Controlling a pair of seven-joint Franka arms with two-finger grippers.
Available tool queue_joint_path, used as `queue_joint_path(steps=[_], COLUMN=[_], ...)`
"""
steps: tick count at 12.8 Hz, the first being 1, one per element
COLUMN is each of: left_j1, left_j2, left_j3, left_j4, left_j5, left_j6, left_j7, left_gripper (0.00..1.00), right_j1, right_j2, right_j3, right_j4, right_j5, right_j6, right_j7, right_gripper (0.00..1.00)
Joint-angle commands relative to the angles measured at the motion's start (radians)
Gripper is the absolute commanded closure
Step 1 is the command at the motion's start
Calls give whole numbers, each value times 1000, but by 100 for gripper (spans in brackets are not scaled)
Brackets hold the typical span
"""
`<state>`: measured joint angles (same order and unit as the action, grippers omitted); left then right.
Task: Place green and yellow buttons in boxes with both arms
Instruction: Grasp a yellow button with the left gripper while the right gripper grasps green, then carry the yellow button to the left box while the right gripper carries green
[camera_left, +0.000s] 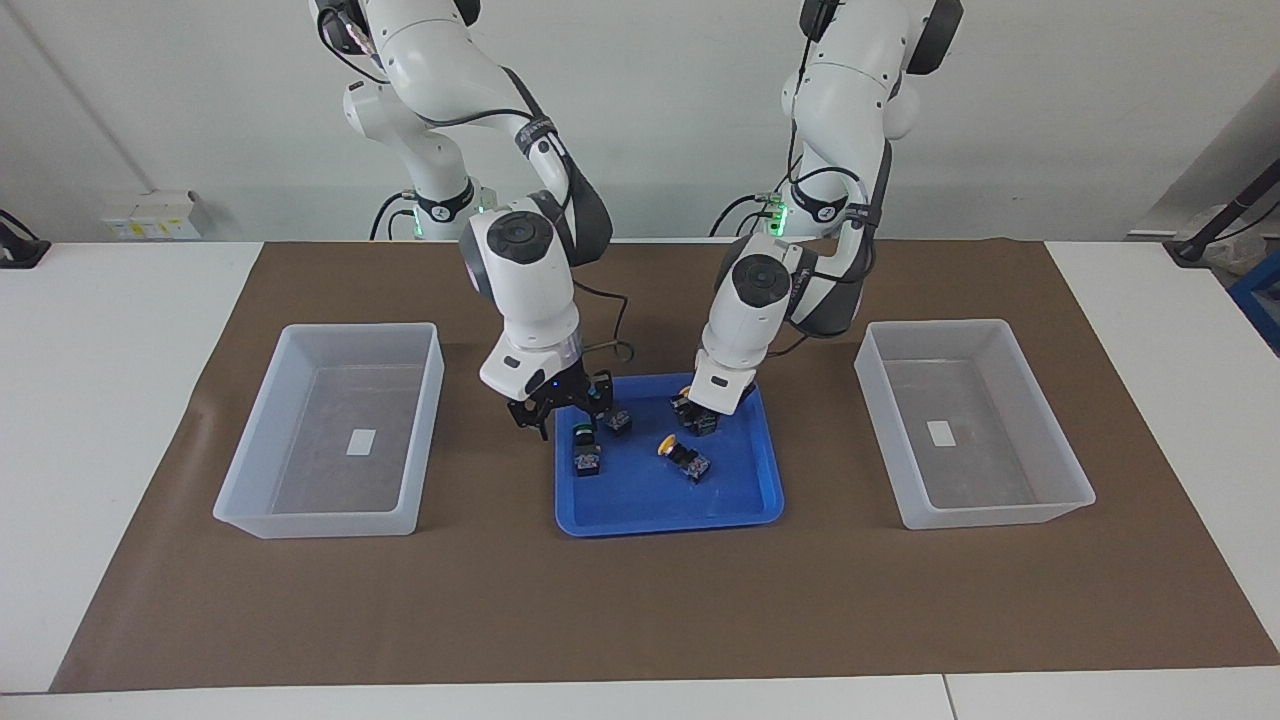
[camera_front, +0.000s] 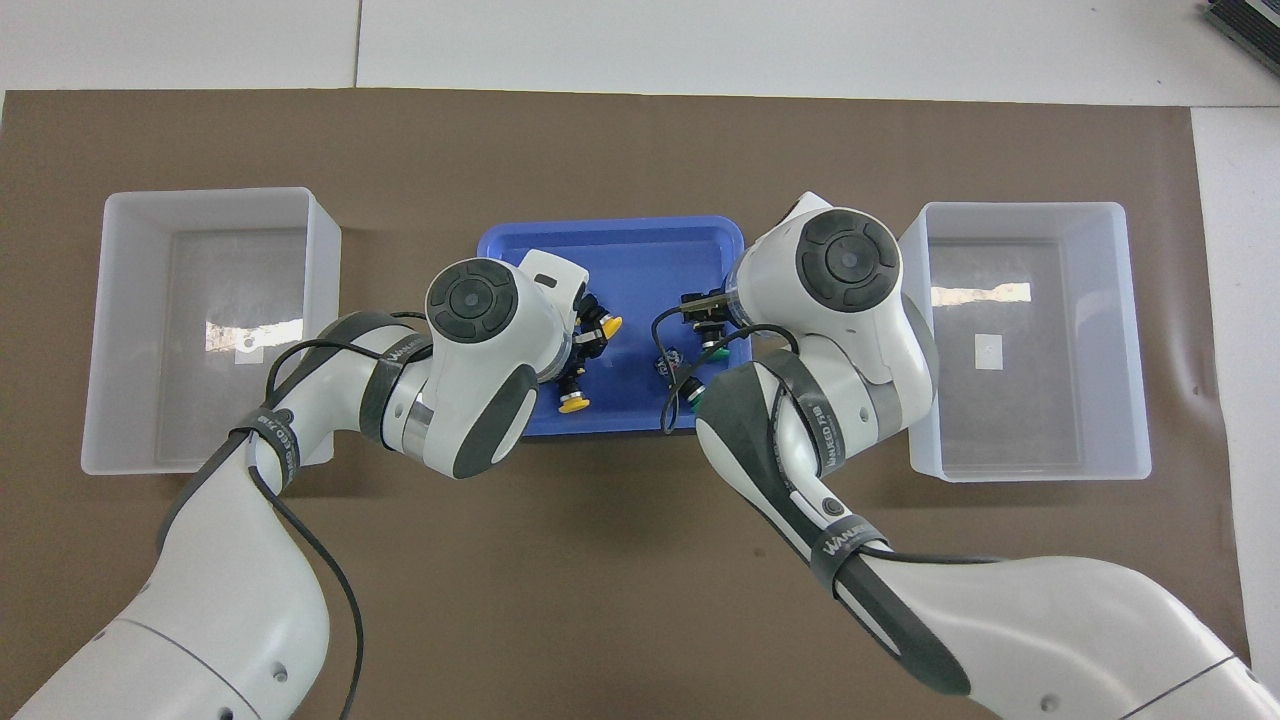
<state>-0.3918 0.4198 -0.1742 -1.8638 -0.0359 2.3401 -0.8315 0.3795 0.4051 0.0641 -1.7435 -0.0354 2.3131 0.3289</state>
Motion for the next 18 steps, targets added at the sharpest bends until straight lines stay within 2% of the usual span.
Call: queue_joint_path(steps=[1,3,6,8,11,12,13,14,16,17,18], left_j1=[-9,-1,45,89,204,249,284,324,410,444,471], left_j2=[-27,-18,13,2,-15,-15,-15,-15,-16,-16,-26], left_j3=[16,18,18,18,12,10,10,10,10,10,16], left_j4=[-15,64,291,336,414,448,466,469,471,471,469], left_j5=[34,45,57,56,45,45,44,44,39,36,34], left_j6=[10,-57,-281,-347,-523,-580,-612,-636,-653,-650,-636], left_j7=[-6,-3,5,28,260,335,409,493,667,740,809], left_gripper=[100,100,100,100,100,100,100,100,100,100,100], right_j1=[18,24,24,30,36,36,36,38,39,39,39], right_j2=[53,67,81,98,112,112,112,112,110,109,104], right_j3=[-1,0,0,0,-1,-1,-1,0,-1,-1,-1], right_j4=[30,38,38,38,38,33,29,21,9,10,10], right_j5=[-43,-90,-100,-101,-103,-103,-110,-110,-110,-110,-110], right_j6=[34,35,42,74,91,91,89,89,81,77,74], right_j7=[70,96,128,148,157,157,157,159,160,160,174], right_gripper=[25,26,26,26,27,30,37,40,54,66,97])
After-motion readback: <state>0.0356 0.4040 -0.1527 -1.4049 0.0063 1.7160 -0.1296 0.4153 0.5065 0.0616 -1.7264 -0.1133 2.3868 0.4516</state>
